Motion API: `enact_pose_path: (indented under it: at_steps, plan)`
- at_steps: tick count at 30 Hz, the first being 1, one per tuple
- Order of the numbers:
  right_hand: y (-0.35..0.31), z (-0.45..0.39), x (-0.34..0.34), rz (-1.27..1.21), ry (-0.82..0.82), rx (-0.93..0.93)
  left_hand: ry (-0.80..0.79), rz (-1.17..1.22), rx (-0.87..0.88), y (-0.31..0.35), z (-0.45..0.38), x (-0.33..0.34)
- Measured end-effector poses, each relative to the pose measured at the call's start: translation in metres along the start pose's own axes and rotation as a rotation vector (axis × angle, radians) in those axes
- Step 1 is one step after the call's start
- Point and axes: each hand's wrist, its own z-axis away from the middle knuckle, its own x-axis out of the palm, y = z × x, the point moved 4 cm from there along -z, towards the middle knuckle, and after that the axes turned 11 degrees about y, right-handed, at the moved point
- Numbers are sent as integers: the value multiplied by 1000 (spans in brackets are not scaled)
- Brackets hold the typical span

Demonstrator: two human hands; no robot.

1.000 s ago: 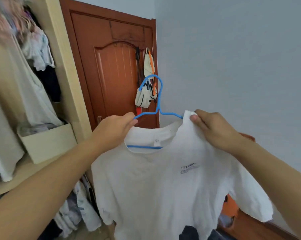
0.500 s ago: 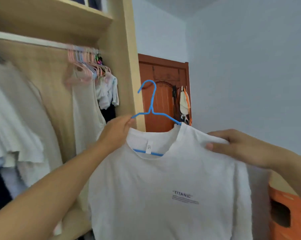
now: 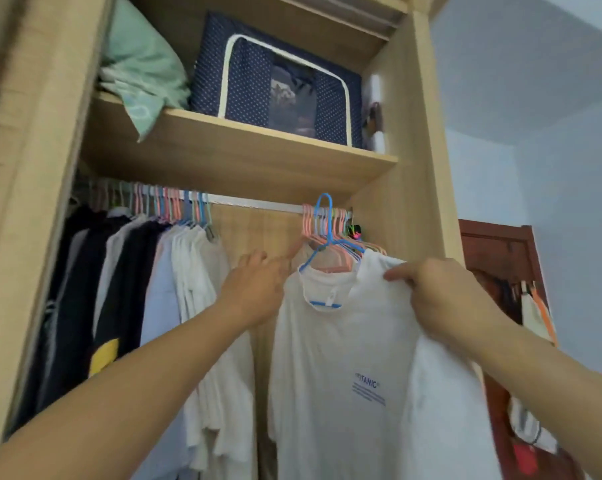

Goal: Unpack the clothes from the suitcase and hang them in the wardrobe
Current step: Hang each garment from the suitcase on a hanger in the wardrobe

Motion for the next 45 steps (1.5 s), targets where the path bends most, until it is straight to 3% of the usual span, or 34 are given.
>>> enact_pose_path:
  at_steps: [7, 12, 16, 21, 24, 28, 29, 32, 34, 38, 45]
  plan:
    - [-87, -137, 74, 49, 121, -118, 193, -563, 55, -153, 62, -89]
    - [-157, -210, 134, 84, 88, -124, 352, -751, 60, -213, 75, -123]
    - [-190, -228, 195, 123, 8, -152, 402, -791, 128, -232, 75, -117]
    - [-219, -211, 229, 100, -78, -176, 495, -716, -95, -230, 70, -114]
    - [-227, -207, 226, -87, -96, -143, 487, -695, -215, -228, 60, -109]
    - [-213, -198, 220, -603, -186, -64, 490, -713, -272, -229, 55, -102]
    - [-196, -200, 222, -478, -114, -85, 507, -731, -245, -230, 55, -101]
    - [-117, -210, 228, 285, 146, -25, 558, -773, -206, -233, 58, -99]
    - [-72, -209, 228, 592, 181, 31, 592, -774, -192, -232, 57, -99]
    - [-40, -209, 235, 781, 189, -88, 633, -762, -206, -232, 55, -98]
    - [-68, -214, 221, 674, 135, -151, 622, -745, -229, -232, 56, -101]
